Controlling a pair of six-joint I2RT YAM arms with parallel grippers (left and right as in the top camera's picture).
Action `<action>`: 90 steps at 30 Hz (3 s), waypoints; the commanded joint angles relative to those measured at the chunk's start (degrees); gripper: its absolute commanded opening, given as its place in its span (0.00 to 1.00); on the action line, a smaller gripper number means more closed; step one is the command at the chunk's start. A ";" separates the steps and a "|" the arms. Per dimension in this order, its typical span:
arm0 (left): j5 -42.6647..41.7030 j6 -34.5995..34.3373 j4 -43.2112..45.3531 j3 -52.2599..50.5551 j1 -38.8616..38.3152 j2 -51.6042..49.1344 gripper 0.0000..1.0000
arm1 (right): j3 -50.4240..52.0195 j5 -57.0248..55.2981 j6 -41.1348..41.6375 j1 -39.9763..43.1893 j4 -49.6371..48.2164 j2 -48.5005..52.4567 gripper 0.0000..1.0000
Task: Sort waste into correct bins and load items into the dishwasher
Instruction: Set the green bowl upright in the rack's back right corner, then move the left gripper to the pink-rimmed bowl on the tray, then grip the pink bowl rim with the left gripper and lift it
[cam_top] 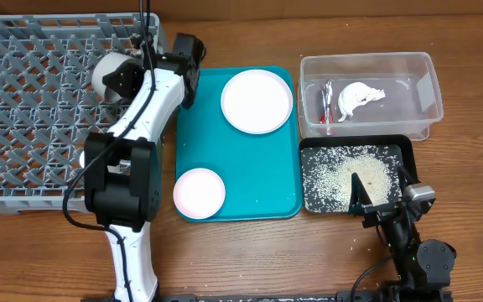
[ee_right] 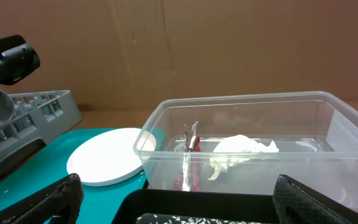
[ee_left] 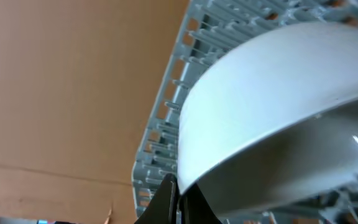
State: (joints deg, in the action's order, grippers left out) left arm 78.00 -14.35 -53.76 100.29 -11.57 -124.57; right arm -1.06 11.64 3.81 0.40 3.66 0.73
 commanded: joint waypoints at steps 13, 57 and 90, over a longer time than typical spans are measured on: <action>-16.92 -14.19 -18.88 -0.57 -2.14 3.52 0.23 | 0.63 0.02 -0.22 0.42 -0.31 -0.57 1.00; -80.74 -23.98 8.24 -42.03 -24.63 29.20 0.04 | 0.63 0.02 -0.22 0.42 -0.31 -0.57 1.00; -75.12 -13.79 1.05 -42.21 -15.34 29.22 0.26 | 0.63 0.02 -0.22 0.42 -0.31 -0.57 1.00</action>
State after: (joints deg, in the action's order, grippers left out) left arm 7.68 -32.47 -55.13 60.66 -27.27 -95.39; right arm -1.06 11.62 3.84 0.40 3.66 0.73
